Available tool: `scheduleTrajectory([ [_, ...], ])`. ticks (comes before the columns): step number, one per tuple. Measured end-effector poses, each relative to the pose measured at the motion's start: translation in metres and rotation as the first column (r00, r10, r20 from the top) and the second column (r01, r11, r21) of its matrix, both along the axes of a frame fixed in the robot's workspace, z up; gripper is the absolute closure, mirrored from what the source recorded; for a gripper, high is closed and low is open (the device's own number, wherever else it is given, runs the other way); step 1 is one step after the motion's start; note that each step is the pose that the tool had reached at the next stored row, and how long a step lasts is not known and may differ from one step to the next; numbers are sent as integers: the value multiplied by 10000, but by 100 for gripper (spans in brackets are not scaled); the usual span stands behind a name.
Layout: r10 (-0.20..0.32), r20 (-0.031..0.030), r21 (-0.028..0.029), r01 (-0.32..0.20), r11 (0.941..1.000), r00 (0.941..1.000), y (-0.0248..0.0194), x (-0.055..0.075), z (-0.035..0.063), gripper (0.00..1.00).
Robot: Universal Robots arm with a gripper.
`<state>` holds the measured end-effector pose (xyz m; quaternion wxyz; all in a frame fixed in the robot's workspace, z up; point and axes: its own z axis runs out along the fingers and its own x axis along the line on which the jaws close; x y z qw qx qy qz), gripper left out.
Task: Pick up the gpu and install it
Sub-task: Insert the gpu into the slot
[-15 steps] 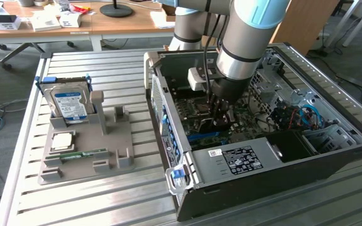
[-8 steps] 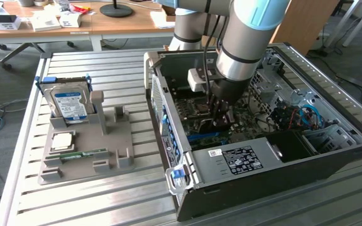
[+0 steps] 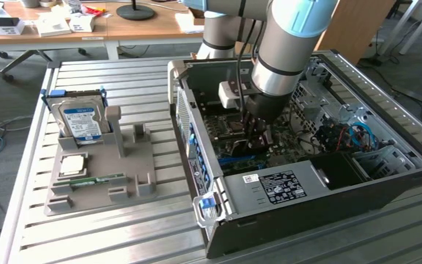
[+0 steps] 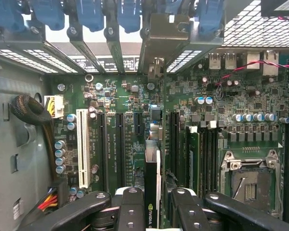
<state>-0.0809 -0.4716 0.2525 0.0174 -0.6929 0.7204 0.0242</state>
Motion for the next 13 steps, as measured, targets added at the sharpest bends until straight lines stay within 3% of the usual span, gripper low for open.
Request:
scheduleTrajectory([
  [13, 9, 1, 77, -9, 10000, 10000, 0, 0, -8, 74],
])
